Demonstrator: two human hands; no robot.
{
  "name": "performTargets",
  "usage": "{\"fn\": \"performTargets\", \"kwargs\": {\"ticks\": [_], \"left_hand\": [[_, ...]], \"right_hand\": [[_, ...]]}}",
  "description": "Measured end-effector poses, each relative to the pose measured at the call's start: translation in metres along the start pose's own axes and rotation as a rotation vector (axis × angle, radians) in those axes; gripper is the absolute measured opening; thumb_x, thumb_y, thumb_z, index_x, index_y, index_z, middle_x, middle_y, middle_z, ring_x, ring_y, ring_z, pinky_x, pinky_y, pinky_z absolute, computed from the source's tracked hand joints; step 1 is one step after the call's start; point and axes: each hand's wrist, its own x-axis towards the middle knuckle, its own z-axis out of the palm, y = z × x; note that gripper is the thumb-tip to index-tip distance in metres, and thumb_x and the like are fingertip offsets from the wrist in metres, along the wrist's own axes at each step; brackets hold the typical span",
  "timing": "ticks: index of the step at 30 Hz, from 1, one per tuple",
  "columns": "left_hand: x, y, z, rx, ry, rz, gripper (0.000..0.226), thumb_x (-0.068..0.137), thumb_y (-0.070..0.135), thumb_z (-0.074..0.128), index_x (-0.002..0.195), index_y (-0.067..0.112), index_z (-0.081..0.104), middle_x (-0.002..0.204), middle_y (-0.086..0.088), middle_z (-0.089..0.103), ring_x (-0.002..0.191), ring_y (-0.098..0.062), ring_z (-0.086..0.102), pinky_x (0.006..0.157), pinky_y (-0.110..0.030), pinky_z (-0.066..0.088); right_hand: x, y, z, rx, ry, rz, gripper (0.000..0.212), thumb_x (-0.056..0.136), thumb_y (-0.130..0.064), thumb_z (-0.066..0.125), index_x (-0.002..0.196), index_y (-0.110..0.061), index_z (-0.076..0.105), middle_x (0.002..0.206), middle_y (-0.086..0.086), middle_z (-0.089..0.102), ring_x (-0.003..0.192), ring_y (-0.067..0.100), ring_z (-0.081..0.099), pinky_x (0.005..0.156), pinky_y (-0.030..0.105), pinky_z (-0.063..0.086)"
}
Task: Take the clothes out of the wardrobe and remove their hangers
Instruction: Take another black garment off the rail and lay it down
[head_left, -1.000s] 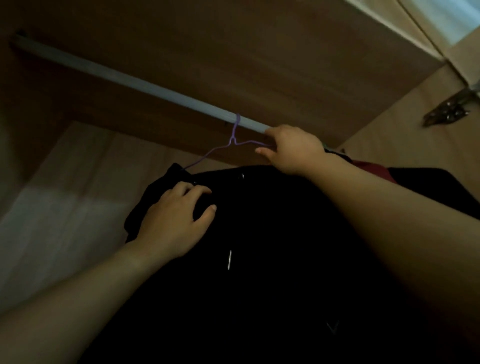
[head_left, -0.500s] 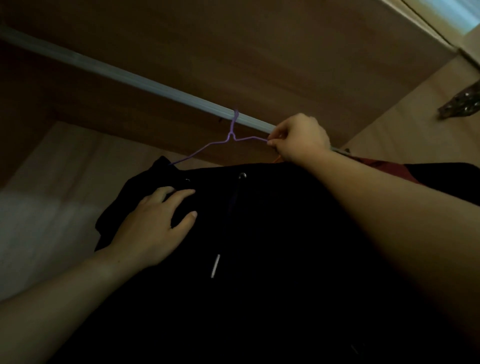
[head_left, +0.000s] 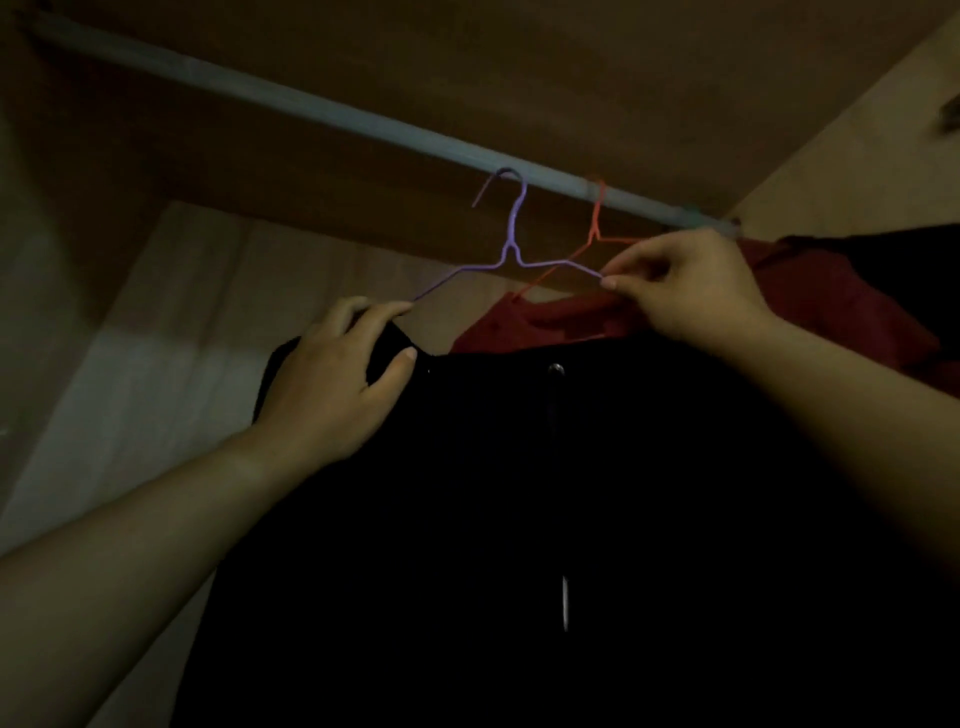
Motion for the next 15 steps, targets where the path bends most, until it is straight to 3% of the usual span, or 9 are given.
{"fn": "performTargets", "kwargs": {"ticks": [4, 6, 10, 12, 15], "left_hand": [[-0.053, -0.003, -0.006, 0.174, -0.05, 0.042, 0.062, 0.083, 0.058, 0.031, 0.138, 0.029, 0.036, 0.139, -0.002, 0.038, 0.124, -0.023, 0.041, 0.096, -0.04, 0.037], [-0.087, -0.002, -0.01, 0.219, -0.125, 0.075, 0.065, 0.083, 0.063, 0.029, 0.137, 0.029, 0.036, 0.129, -0.002, 0.048, 0.114, -0.023, 0.049, 0.088, -0.043, 0.043], [-0.158, 0.007, -0.016, -0.031, -0.277, 0.08, 0.046, 0.087, 0.058, 0.032, 0.108, 0.028, 0.059, 0.094, 0.007, 0.065, 0.08, -0.013, 0.061, 0.065, -0.036, 0.051], [-0.197, 0.014, -0.015, -0.139, -0.263, 0.037, 0.033, 0.089, 0.051, 0.036, 0.095, 0.032, 0.062, 0.087, 0.013, 0.068, 0.075, -0.007, 0.062, 0.064, -0.031, 0.05], [-0.257, 0.036, -0.013, -0.284, -0.287, -0.052, 0.032, 0.087, 0.046, 0.043, 0.087, 0.029, 0.07, 0.085, 0.022, 0.063, 0.079, 0.0, 0.058, 0.064, -0.011, 0.041]], "right_hand": [[-0.078, -0.004, -0.002, 0.089, -0.015, -0.054, 0.009, 0.079, -0.028, 0.072, 0.078, -0.036, 0.069, 0.073, -0.014, 0.067, 0.064, 0.001, 0.057, 0.069, 0.023, 0.047], [-0.12, -0.008, -0.005, 0.138, -0.032, -0.052, 0.01, 0.077, -0.027, 0.073, 0.078, -0.036, 0.069, 0.072, -0.017, 0.067, 0.059, 0.001, 0.056, 0.062, 0.017, 0.044], [-0.208, -0.009, -0.007, 0.17, -0.153, 0.026, 0.008, 0.075, -0.03, 0.072, 0.081, -0.036, 0.071, 0.076, -0.015, 0.07, 0.069, 0.005, 0.064, 0.069, 0.024, 0.05], [-0.252, -0.01, -0.01, 0.187, -0.218, 0.068, 0.011, 0.075, -0.028, 0.072, 0.084, -0.035, 0.071, 0.077, -0.015, 0.071, 0.073, 0.002, 0.065, 0.071, 0.024, 0.051], [-0.315, -0.017, -0.022, 0.198, -0.29, 0.172, 0.015, 0.077, -0.02, 0.071, 0.086, -0.032, 0.071, 0.08, -0.014, 0.071, 0.077, -0.002, 0.065, 0.073, 0.017, 0.051]]}}
